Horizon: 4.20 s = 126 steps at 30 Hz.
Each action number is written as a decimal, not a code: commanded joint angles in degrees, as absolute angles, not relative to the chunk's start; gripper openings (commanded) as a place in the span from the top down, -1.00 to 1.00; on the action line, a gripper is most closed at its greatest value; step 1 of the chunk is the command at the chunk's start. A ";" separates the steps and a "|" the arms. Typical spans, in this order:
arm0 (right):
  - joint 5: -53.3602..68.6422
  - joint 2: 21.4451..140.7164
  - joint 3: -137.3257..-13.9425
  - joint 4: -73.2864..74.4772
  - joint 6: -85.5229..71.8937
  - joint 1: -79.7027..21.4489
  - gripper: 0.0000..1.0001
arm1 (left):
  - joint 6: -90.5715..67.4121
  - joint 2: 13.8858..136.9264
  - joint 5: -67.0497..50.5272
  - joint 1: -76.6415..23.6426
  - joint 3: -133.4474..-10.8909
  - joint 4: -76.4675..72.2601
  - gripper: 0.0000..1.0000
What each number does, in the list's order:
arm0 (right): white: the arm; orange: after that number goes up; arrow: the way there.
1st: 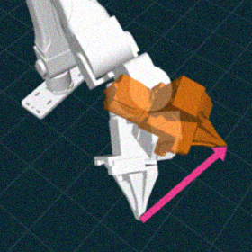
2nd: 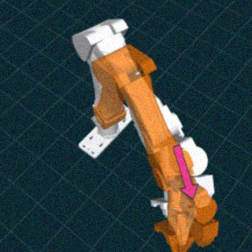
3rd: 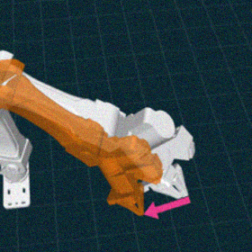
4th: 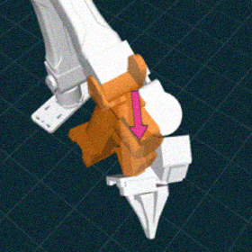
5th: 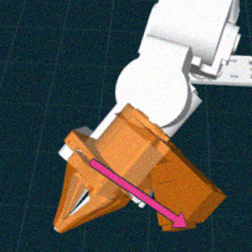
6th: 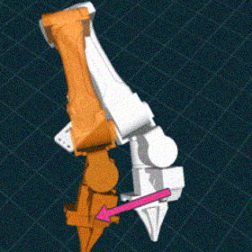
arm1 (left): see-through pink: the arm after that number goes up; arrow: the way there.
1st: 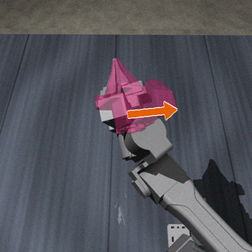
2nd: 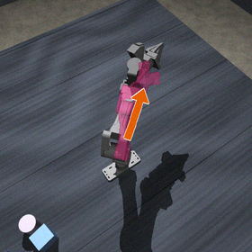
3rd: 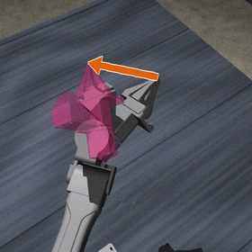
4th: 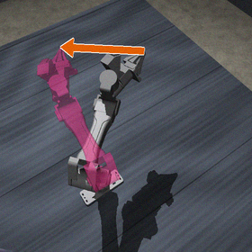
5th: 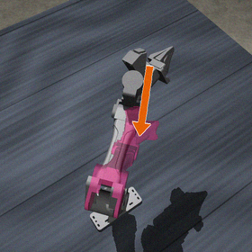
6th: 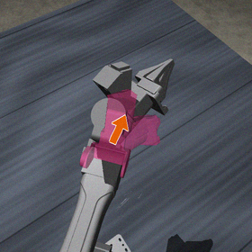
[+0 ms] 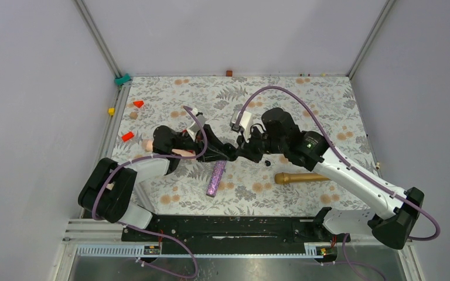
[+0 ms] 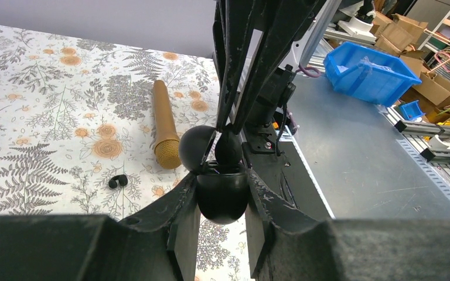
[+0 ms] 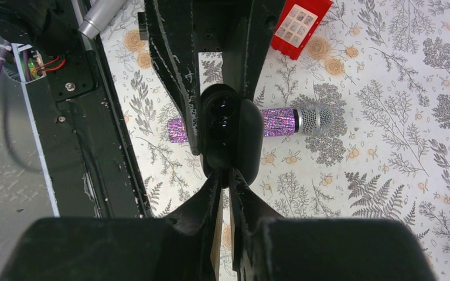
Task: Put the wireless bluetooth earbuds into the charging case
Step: Place the earbud in the charging case, then close the charging case.
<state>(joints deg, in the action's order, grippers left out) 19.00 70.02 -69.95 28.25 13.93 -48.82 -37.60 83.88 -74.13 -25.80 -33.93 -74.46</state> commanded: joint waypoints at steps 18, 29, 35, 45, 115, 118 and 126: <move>7.79 71.26 -66.37 22.45 16.70 -52.56 0.82 | -42.87 84.59 -68.46 -25.48 -36.19 -82.18 0.70; 5.68 68.64 -68.49 23.71 17.23 -52.47 0.87 | -44.65 88.17 -67.54 -24.46 -36.75 -82.09 0.70; 7.55 68.55 -68.59 24.43 16.72 -52.21 0.89 | -44.76 88.33 -68.00 -24.46 -36.75 -82.50 0.68; 10.06 70.59 -69.32 25.70 16.64 -52.19 0.28 | -44.30 86.80 -68.61 -24.41 -36.49 -82.64 0.58; 18.46 60.99 -74.84 25.87 -11.71 -39.64 -0.99 | -49.27 87.17 -83.84 -24.52 -43.30 -83.52 0.47; 20.03 61.58 -78.25 27.87 -19.98 -39.62 -0.99 | -49.88 87.61 -85.39 -23.99 -43.79 -83.58 0.47; 21.78 60.65 -76.82 27.21 -25.82 -39.63 -0.99 | -49.94 89.09 -85.23 -23.99 -43.76 -83.72 0.47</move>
